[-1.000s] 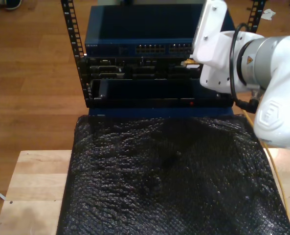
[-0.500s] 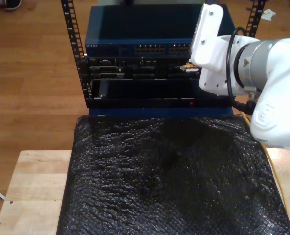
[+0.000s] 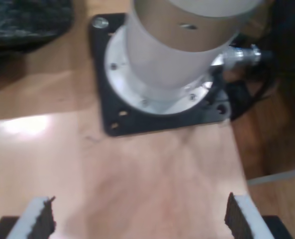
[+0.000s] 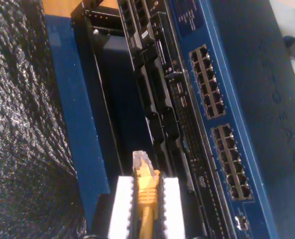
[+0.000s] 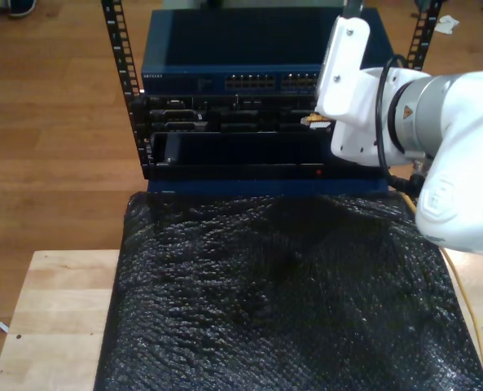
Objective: Grab the cable and plug it in
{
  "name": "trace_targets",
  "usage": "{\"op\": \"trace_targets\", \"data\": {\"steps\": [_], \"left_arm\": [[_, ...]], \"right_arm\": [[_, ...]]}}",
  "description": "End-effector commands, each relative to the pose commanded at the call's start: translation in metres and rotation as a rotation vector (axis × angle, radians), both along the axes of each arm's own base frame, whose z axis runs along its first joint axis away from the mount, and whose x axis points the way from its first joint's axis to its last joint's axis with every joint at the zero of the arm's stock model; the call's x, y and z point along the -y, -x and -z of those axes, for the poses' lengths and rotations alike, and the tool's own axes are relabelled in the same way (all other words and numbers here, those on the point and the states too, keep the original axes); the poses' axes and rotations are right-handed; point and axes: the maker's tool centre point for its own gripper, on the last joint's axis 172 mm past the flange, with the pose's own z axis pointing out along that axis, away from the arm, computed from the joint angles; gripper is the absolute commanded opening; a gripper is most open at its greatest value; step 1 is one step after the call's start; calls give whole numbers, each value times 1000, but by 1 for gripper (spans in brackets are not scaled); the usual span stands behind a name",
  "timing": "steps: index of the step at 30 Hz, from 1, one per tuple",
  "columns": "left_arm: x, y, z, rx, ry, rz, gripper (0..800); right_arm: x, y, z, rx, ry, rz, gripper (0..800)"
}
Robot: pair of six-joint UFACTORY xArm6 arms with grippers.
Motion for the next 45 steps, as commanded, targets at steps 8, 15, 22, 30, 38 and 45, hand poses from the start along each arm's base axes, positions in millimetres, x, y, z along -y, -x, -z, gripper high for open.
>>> {"op": "trace_targets", "data": {"steps": [8,15,22,30,38,45], "left_arm": [[9,23,27,-18,-11,-15,800],[25,35,36,-7,20,-21,800],[27,35,37,16,25,8,800],[22,36,53,54,-17,10,800],[17,42,92,122,-96,0,800],[27,43,102,127,-83,-1,800]], "right_arm": [[0,-2,-2,4,-1,1,0],[1,-5,3,-5,4,5,0],[1,-5,3,-5,5,5,0],[2,-5,4,-8,6,7,0],[3,-6,3,-1,14,3,0],[12,-15,-10,74,16,39,0]]}}
